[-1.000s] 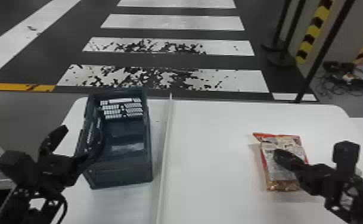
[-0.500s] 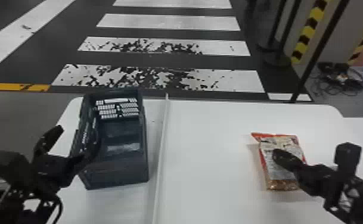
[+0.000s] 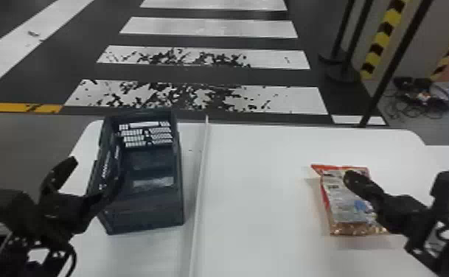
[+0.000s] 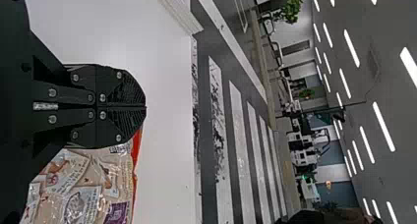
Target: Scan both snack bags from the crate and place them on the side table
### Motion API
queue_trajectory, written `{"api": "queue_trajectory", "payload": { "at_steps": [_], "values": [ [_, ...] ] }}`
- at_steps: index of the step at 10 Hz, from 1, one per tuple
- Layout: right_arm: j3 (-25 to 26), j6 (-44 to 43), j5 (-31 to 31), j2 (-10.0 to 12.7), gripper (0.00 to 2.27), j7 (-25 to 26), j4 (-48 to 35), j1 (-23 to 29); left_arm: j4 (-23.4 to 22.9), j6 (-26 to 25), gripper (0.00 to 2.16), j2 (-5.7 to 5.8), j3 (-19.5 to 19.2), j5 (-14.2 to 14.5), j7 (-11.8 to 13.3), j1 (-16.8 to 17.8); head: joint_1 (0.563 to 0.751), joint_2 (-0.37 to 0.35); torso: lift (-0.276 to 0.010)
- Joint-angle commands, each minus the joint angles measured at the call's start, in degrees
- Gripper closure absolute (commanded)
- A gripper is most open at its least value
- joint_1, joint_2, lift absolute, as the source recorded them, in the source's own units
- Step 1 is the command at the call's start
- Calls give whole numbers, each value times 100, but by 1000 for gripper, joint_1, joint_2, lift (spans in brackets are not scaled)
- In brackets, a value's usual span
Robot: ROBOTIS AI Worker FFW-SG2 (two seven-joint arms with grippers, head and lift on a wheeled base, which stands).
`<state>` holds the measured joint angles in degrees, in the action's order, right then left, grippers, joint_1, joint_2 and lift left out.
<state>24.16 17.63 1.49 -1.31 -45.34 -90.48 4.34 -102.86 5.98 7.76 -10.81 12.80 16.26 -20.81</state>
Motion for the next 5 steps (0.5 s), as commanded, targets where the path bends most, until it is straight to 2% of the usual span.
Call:
{"api": "queue_trajectory", "payload": {
  "at_steps": [1, 2, 5],
  "values": [
    [335, -168, 27, 137, 2240, -1, -57, 14, -6, 4, 103, -3, -18, 12, -9, -20, 695, 0, -98],
    [528, -220, 27, 137, 2148, -1, -286, 76, -6, 21, 103, 6, -36, 12, -9, -20, 695, -12, -98],
    [959, -414, 27, 137, 1602, 43, -787, 339, -32, 57, 103, 6, -44, 21, 0, -28, 695, -63, -98]
  ]
}}
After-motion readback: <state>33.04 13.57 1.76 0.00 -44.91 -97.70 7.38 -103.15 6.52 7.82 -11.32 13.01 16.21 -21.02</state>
